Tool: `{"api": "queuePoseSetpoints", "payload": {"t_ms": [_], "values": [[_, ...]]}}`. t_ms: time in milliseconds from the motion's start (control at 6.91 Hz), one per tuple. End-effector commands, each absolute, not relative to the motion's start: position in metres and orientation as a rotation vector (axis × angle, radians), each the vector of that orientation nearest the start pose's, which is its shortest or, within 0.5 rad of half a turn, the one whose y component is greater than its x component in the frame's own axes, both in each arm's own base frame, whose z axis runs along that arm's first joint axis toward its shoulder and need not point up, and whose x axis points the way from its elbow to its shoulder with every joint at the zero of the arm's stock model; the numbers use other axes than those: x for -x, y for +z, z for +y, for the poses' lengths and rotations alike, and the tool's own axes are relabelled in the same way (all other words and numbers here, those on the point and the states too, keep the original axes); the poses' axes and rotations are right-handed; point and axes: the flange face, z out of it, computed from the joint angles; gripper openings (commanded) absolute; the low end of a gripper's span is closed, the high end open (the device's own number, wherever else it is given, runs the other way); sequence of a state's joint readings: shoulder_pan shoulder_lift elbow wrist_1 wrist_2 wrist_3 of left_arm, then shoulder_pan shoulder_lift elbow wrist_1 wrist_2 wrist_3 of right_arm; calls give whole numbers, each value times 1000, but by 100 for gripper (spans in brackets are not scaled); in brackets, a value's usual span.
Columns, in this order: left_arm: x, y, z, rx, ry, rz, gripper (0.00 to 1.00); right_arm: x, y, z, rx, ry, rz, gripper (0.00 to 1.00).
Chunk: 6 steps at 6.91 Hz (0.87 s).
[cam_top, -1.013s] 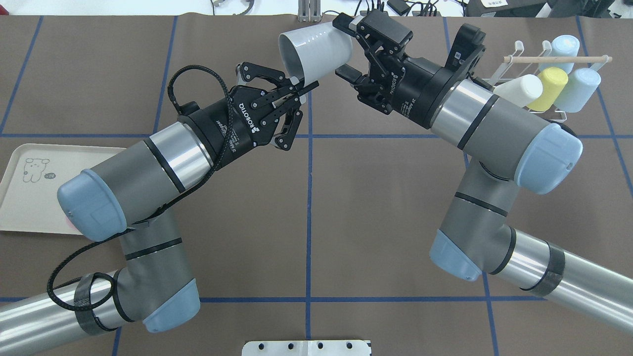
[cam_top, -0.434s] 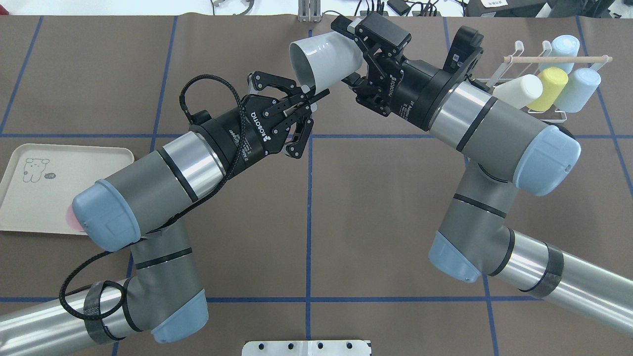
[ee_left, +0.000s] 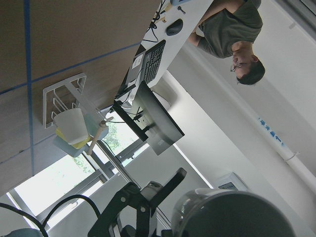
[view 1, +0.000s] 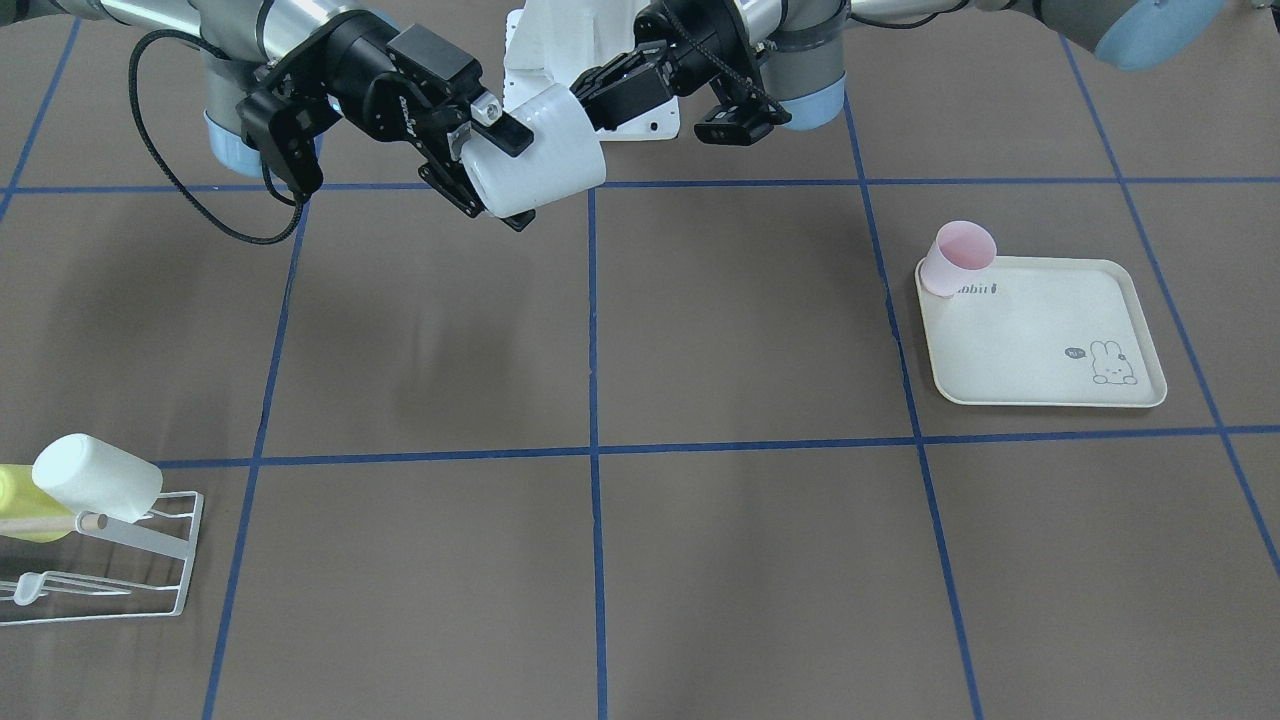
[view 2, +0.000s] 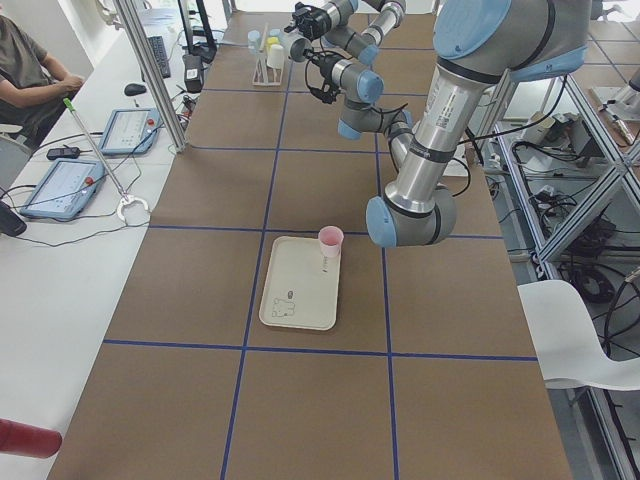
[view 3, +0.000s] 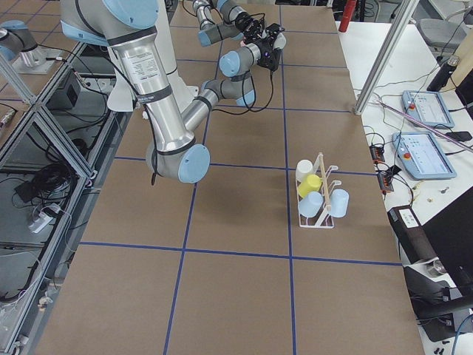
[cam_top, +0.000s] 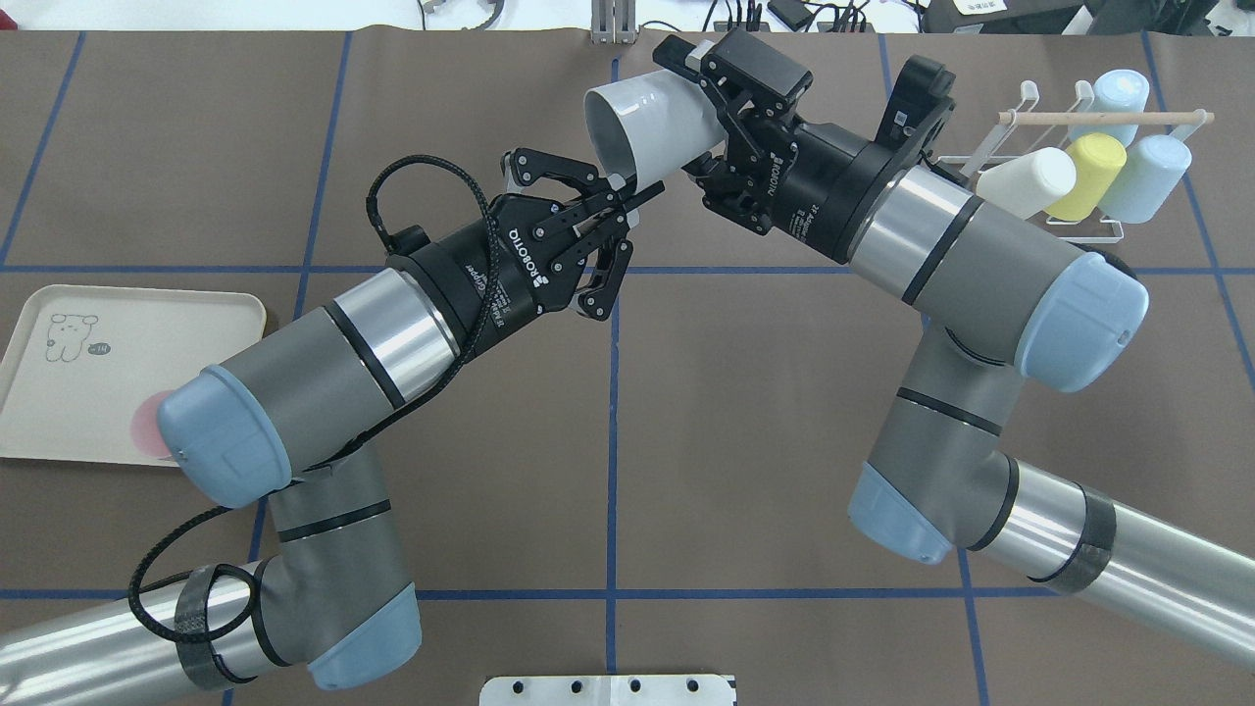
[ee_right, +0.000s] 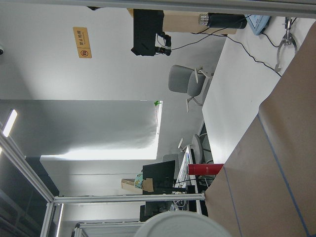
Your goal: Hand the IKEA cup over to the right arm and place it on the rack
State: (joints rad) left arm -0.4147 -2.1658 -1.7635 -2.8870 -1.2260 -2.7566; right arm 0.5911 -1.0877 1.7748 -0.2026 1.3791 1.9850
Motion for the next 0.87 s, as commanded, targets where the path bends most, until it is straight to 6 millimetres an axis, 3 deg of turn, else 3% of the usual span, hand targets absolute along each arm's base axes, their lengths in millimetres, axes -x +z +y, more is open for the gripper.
{"api": "queuePoseSetpoints", "payload": {"t_ms": [0, 434, 579, 724], "values": [[-436, 106, -374, 662, -1253, 2255, 0, 365, 156, -426, -309, 800, -2127, 100], [-435, 105, -374, 664, -1252, 2258, 0, 364, 154, -425, -305, 801, -2133, 95], [-434, 104, -373, 664, -1251, 2260, 0, 363, 150, -424, -295, 803, -2146, 23], [-432, 103, -372, 666, -1247, 2265, 19, 364, 154, -425, -303, 797, -2136, 0]]}}
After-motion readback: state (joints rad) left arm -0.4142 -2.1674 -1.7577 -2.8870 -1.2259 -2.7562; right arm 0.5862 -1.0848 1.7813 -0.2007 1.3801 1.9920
